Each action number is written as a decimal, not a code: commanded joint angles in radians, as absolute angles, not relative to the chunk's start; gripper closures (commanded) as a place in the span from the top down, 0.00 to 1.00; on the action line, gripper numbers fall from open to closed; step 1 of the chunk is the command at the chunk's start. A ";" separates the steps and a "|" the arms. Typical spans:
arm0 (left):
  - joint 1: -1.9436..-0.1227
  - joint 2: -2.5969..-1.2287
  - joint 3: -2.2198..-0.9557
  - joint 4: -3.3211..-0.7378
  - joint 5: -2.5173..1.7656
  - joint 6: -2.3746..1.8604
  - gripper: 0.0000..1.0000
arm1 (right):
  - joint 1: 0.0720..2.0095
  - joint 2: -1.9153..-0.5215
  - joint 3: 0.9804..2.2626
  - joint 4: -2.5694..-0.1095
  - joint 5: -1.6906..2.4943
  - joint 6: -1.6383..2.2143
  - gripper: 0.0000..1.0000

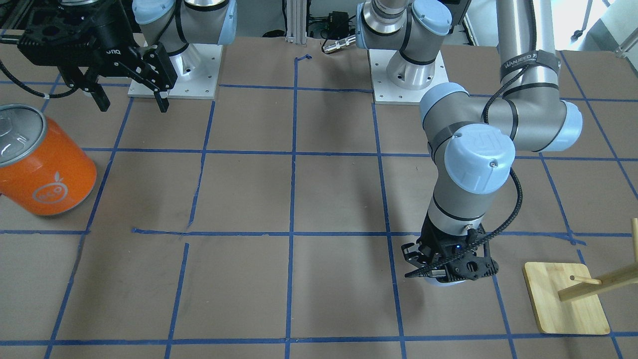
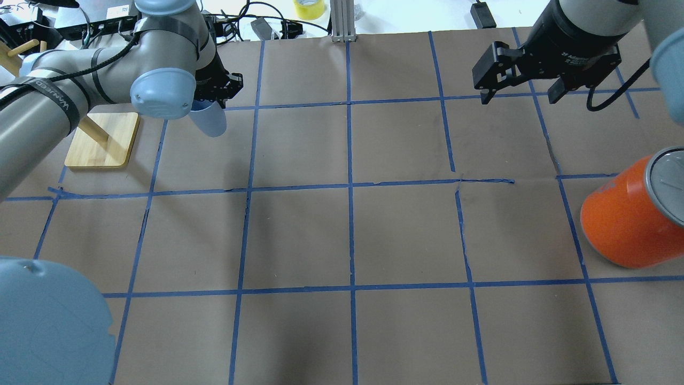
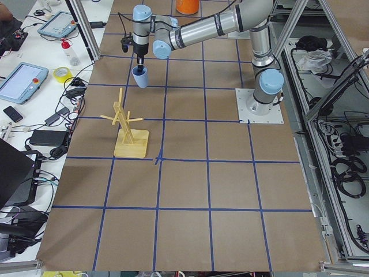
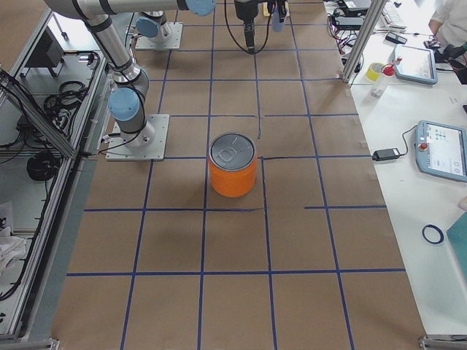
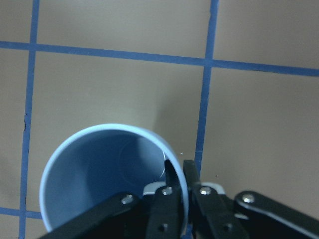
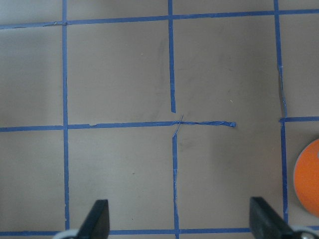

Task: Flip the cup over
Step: 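Carry the upright cup with the left gripper toward the wooden block and lower it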

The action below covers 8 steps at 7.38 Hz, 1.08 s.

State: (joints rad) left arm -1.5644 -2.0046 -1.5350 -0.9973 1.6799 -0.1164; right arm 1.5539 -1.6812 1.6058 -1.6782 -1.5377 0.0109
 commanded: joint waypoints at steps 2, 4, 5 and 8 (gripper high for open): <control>-1.531 -2.025 -1.549 -0.996 1.681 -0.115 0.00 | 1.554 -1.681 1.608 -1.678 -1.537 0.008 1.00; -1.480 -2.057 -1.560 -0.961 1.675 -0.109 0.00 | 1.554 -1.681 1.608 -1.677 -1.539 0.008 1.00; -1.480 -2.063 -1.565 -0.962 1.672 -0.118 0.00 | 1.554 -1.681 1.608 -1.678 -1.539 0.008 1.00; -1.480 -2.086 -1.569 -0.960 1.671 -0.112 0.09 | 1.554 -1.681 1.608 -1.677 -1.539 0.008 1.00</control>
